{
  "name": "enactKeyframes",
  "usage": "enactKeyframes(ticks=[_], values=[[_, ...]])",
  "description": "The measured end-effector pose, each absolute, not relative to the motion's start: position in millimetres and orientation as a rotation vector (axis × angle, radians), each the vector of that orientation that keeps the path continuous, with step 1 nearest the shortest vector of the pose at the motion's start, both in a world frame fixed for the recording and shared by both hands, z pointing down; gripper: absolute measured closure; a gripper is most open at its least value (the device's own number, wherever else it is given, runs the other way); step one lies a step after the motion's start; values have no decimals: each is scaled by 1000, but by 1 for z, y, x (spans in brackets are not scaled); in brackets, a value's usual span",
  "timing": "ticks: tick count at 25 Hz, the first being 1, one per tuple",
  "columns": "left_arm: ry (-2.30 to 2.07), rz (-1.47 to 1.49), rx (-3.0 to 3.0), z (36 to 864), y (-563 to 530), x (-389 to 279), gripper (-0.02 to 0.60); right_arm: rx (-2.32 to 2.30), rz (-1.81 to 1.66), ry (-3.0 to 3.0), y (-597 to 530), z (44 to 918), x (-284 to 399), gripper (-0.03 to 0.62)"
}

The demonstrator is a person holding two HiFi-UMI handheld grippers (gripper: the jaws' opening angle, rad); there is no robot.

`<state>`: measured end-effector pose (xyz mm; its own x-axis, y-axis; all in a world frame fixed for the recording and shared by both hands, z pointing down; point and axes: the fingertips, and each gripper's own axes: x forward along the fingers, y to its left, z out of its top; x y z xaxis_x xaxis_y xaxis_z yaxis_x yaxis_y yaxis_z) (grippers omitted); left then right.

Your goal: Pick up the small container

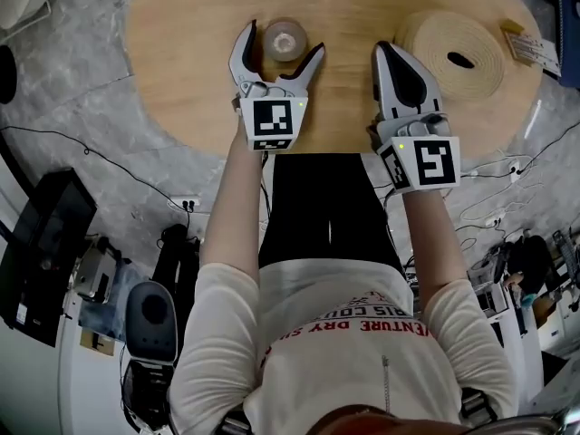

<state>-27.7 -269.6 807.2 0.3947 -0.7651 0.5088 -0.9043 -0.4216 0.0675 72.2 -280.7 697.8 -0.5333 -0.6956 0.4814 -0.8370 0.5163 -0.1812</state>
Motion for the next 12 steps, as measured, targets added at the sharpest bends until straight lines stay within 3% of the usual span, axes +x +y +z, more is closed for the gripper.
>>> enactKeyframes(ticks=[12], values=[[-1515, 757, 2254, 827, -275, -29, 157, 1228, 573, -2411, -275, 715, 69, 599]])
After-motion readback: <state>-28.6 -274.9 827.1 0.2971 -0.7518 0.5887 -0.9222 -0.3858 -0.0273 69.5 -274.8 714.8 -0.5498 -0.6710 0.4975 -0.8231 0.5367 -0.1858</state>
